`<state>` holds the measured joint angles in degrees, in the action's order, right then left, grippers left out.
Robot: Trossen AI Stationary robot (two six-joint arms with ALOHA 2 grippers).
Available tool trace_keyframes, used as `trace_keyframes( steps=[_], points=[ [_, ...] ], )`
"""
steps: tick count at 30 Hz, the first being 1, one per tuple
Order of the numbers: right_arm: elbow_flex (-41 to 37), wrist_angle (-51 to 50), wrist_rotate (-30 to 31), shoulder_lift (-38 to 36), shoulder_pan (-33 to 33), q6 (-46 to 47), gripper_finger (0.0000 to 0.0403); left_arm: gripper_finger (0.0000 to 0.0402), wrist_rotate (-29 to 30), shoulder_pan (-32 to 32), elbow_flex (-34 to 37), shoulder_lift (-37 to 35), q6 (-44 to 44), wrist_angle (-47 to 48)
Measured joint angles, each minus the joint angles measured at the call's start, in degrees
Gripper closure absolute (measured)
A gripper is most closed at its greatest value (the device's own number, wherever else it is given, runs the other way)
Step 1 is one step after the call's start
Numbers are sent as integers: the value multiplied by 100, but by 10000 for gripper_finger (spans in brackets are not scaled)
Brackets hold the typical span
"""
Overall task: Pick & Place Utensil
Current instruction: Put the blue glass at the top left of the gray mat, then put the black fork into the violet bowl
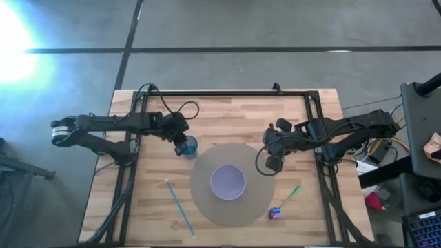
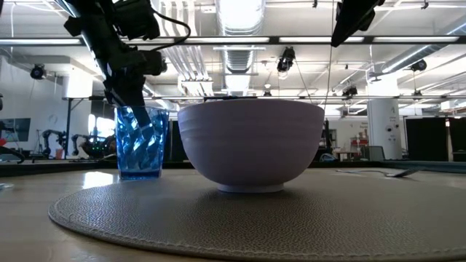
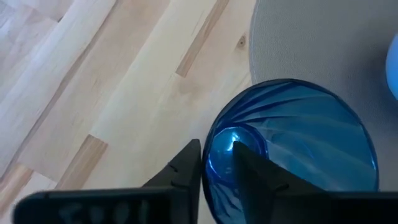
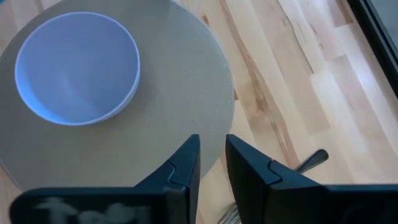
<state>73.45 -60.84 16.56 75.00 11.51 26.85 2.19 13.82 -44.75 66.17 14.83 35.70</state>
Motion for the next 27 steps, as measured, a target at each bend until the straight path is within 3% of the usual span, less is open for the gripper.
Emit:
trace_keyframes(
  steps=[11, 27],
  points=[
    [0, -4, -6, 0, -2, 17, 335, 244, -17, 1, -278, 0, -13, 16],
    [-2, -36, 5, 0, -1, 176, 329, 238, -6, 4, -1789, 2, -287, 1166]
  ],
)
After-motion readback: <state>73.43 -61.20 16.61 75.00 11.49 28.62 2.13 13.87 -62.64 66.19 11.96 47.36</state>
